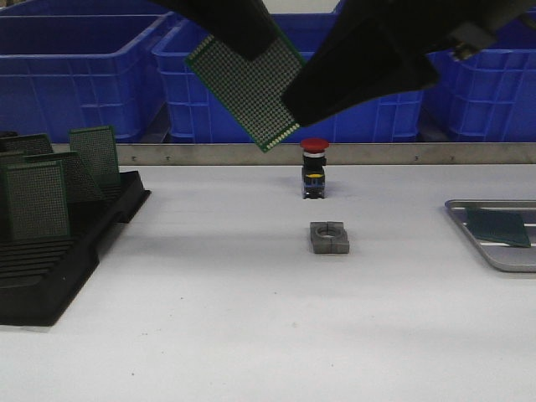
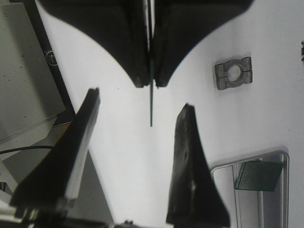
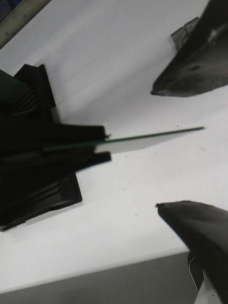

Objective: Place circuit board on tray
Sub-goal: 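Grasp the board's lower edge with the right gripper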

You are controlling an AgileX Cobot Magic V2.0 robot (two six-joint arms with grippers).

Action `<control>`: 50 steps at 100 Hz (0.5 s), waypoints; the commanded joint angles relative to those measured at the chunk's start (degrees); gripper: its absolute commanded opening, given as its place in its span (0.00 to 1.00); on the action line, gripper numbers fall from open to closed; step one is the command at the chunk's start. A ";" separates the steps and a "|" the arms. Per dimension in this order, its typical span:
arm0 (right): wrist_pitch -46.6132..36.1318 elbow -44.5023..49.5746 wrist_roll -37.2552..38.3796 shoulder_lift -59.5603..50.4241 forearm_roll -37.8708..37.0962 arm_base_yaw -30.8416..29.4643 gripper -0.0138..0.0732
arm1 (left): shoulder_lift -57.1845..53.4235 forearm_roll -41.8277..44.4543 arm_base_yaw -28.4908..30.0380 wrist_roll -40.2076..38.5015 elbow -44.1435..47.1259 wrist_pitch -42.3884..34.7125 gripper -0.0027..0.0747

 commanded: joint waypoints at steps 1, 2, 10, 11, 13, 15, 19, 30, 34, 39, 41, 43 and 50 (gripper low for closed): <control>-1.03 -3.85 -0.83 1.85 2.87 0.07 0.72 | -2.10 -3.77 -0.53 -0.13 -1.47 0.44 0.01; -0.96 -3.98 -0.83 2.06 2.87 0.07 0.72 | -2.10 -3.77 -0.53 -0.13 -1.47 0.44 0.01; -0.82 -5.13 -0.83 3.98 3.79 0.07 0.69 | -2.10 -3.77 -0.53 -0.13 -1.47 0.44 0.01; -0.82 -5.21 -0.83 4.29 3.86 0.07 0.68 | -2.10 -3.77 -0.53 -0.13 -1.47 0.44 0.01; -0.82 -5.42 -0.83 4.72 4.05 0.07 0.65 | -2.10 -3.77 -0.53 -0.13 -1.47 0.44 0.01; -0.82 -5.64 -0.83 5.01 4.11 0.07 0.61 | -2.10 -3.77 -0.53 -0.13 -1.47 0.44 0.01; -0.88 -5.96 -0.83 5.56 4.18 0.07 0.54 | -2.10 -3.77 -0.53 -0.13 -1.47 0.44 0.01; -1.40 -6.33 -0.83 6.07 5.35 0.07 0.25 | -2.10 -3.77 -0.53 -0.13 -1.47 0.32 0.01; -1.45 -6.33 -0.83 6.07 5.47 0.07 0.15 | -2.10 -3.77 -0.53 -0.13 -1.47 0.32 0.01; -1.45 -6.33 -0.83 6.07 5.53 0.07 0.05 | -2.10 -3.77 -0.53 -0.13 -1.47 0.21 0.01; -1.45 -6.33 -0.83 6.07 5.53 0.07 0.01 | -2.10 -3.77 -0.53 -0.13 -1.47 0.21 0.01; -1.45 -6.33 -0.83 6.07 5.61 0.07 0.02 | -2.10 -3.77 -0.53 -0.13 -1.47 0.09 0.01; -1.45 -6.33 -0.83 6.07 5.78 0.07 0.02 | -2.10 -3.77 -0.53 -0.13 -1.47 -0.08 0.01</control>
